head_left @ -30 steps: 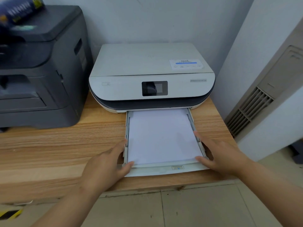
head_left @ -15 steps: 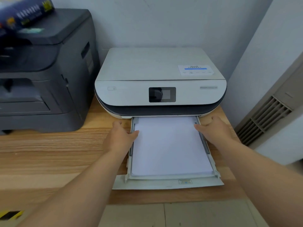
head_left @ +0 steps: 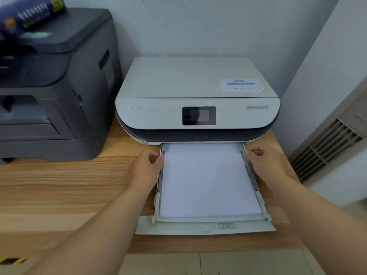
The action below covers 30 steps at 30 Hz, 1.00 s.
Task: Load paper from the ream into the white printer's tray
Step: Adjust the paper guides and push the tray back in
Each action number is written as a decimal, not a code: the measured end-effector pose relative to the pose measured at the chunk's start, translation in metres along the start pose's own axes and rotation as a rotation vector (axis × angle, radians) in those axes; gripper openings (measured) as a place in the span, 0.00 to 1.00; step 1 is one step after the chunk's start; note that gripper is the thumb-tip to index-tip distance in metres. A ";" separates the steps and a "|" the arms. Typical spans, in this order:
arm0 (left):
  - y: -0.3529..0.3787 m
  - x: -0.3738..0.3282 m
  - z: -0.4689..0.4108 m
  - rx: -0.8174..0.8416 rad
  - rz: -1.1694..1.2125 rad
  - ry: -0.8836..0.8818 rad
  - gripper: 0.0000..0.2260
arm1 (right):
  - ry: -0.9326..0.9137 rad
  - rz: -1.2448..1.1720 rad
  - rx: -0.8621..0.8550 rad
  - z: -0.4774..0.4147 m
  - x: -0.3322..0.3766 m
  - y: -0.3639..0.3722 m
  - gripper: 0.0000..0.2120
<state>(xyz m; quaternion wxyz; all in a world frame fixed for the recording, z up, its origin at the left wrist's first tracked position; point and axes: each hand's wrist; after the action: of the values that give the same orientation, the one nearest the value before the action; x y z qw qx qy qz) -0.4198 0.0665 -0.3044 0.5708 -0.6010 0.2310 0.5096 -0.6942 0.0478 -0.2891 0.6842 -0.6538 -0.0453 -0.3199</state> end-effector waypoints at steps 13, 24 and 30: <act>0.007 0.006 0.008 -0.035 -0.005 0.066 0.09 | -0.097 0.015 -0.062 0.017 -0.005 0.007 0.15; 0.007 0.004 0.009 -0.027 0.063 0.004 0.10 | 0.045 -0.201 0.000 0.020 0.003 0.007 0.14; 0.006 0.007 0.006 -0.014 0.075 0.020 0.12 | 0.049 -0.220 0.043 0.020 0.004 0.001 0.14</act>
<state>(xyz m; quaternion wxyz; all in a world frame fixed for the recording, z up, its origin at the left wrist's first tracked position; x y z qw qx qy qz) -0.4249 0.0723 -0.3120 0.5447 -0.6008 0.2558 0.5262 -0.6835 0.0648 -0.2854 0.6599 -0.6218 -0.1069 -0.4081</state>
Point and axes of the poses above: each hand's wrist, its own z-axis away from the middle knuckle, its own y-axis out of the palm, x = y × z, and after that the axes turned 14 degrees about z, right-handed
